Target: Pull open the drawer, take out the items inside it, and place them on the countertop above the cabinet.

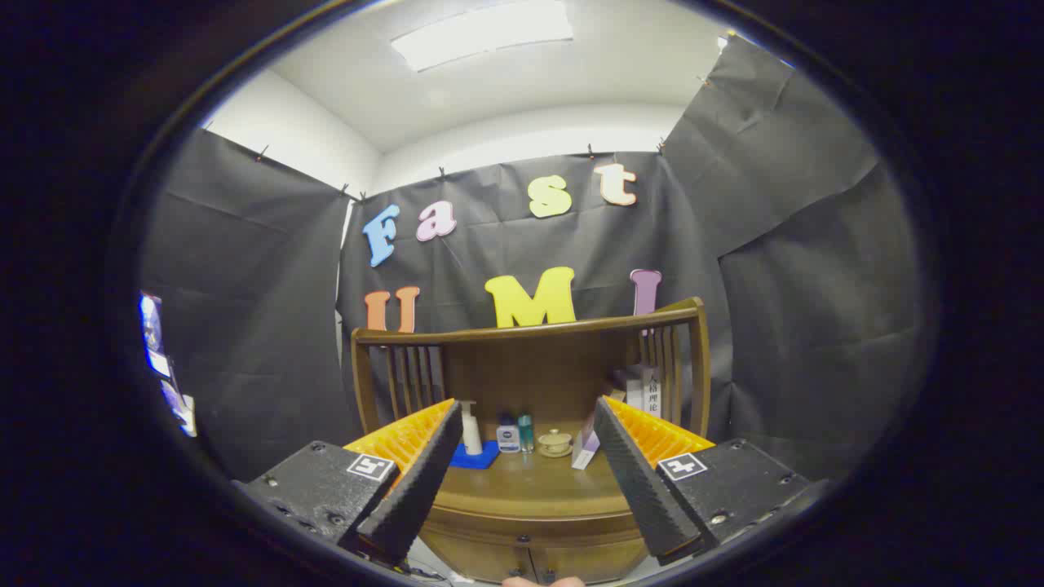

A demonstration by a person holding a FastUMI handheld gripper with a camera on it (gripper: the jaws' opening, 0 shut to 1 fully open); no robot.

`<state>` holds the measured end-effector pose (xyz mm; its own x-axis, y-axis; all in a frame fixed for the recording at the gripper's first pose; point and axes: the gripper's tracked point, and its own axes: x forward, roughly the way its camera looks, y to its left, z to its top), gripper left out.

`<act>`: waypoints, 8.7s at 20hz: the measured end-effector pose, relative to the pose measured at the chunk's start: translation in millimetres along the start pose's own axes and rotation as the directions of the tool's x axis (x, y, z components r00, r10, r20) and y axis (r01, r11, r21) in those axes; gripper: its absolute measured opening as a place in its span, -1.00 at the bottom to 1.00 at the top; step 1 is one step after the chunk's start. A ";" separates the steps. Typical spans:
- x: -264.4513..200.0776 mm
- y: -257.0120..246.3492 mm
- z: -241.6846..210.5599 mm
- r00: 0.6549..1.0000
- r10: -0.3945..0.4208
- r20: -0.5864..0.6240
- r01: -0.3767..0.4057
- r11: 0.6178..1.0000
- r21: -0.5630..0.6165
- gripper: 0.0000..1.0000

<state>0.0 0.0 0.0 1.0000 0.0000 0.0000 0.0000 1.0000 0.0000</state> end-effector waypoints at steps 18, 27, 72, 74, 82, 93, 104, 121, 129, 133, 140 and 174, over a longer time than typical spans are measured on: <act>13.0 9.3 -37.1 0.997 0.027 -0.069 -0.026 1.000 0.012 1.00; 28.3 2.8 -117.1 0.989 0.040 -0.142 -0.031 0.998 0.061 1.00; 102.2 -6.6 -404.6 0.898 -0.181 -0.400 0.147 0.982 -0.115 -0.27; 102.4 -7.2 -405.3 0.899 -0.178 -0.399 0.146 0.983 -0.109 -0.41; 99.4 -8.9 -407.2 0.890 -0.171 -0.422 0.136 0.984 -0.112 -0.55; 44.6 -1.5 -399.4 0.885 -0.156 -0.439 0.125 0.987 -0.099 -0.55; -16.4 5.4 -391.1 0.879 -0.114 -0.462 0.079 0.992 -0.095 -0.55; -104.6 22.1 -391.9 0.855 -0.059 -0.516 -0.005 0.993 -0.122 -0.55; -111.2 25.3 -390.7 0.807 -0.040 -0.589 -0.033 0.993 -0.114 -0.55; -114.9 26.8 -368.3 0.790 -0.003 -0.613 -0.055 0.996 -0.076 -0.34; -99.4 54.1 -302.1 0.804 0.109 -0.584 -0.146 0.989 -0.016 0.17; 7.7 24.3 -393.4 0.436 0.026 -0.899 -0.085 0.996 -0.012 -0.10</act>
<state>7.7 24.3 -393.4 0.4362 0.0258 -0.8995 -0.0848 0.9963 -0.0125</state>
